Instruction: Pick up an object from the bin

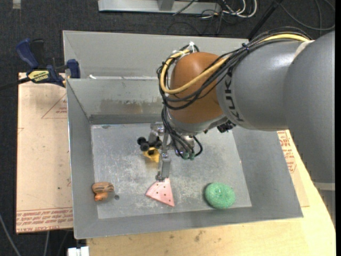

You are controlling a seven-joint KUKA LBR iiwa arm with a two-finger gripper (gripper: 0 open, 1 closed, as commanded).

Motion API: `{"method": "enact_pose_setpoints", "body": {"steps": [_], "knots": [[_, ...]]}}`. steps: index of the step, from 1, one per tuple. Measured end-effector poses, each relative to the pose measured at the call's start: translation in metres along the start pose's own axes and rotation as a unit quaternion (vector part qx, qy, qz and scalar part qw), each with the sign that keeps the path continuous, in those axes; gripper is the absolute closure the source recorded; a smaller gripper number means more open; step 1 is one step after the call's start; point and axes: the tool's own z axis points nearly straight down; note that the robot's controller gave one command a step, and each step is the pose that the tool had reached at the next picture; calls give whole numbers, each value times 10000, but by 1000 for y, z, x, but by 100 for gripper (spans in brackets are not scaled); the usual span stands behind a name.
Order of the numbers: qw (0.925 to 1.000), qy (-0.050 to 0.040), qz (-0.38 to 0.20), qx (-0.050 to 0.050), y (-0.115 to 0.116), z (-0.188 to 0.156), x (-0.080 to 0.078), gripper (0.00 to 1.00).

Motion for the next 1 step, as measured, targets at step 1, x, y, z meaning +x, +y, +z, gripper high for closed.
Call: {"method": "enact_pose_setpoints", "body": {"steps": [1], "knots": [[10000,-38,12,-5,0,-5,-2,0]]}}
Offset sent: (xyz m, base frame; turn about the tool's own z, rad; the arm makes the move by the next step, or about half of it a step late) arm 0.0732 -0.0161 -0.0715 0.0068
